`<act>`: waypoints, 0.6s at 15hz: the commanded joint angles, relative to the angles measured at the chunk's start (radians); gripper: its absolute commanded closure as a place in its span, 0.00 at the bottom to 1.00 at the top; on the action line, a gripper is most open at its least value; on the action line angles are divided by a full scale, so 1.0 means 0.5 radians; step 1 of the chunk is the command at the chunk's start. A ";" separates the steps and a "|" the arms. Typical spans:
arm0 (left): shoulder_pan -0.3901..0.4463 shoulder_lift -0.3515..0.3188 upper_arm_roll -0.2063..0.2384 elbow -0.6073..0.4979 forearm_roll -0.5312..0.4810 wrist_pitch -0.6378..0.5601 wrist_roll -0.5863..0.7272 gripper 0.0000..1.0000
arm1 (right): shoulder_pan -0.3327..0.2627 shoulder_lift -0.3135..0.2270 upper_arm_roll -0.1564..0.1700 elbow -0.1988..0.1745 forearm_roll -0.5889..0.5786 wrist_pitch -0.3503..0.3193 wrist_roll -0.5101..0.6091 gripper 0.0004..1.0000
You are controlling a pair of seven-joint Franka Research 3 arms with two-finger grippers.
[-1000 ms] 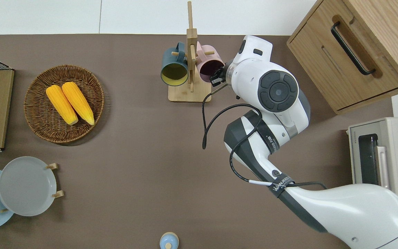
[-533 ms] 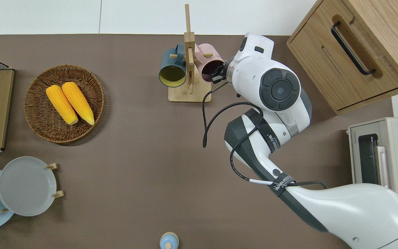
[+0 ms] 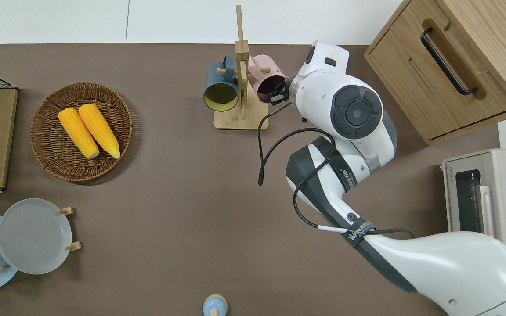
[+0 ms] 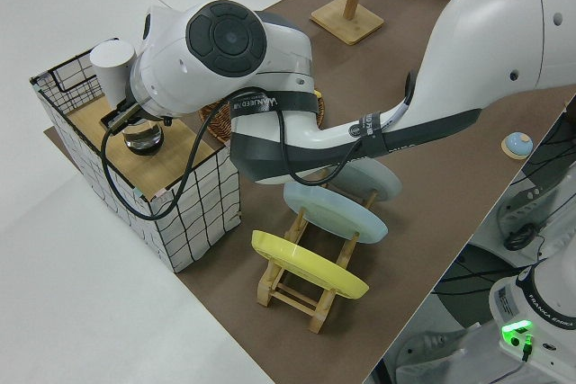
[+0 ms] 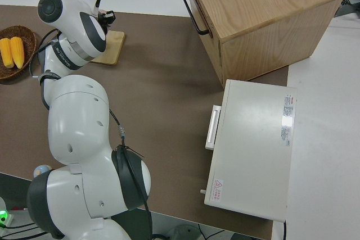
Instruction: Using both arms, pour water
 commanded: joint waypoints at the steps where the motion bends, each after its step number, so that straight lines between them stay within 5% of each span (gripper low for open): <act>1: -0.002 0.025 -0.018 0.105 -0.045 0.016 -0.019 1.00 | -0.013 0.033 0.012 0.084 -0.025 -0.155 -0.019 1.00; 9: 0.007 -0.033 0.016 0.203 0.050 -0.183 -0.117 1.00 | -0.046 -0.001 0.012 0.096 -0.019 -0.266 -0.047 1.00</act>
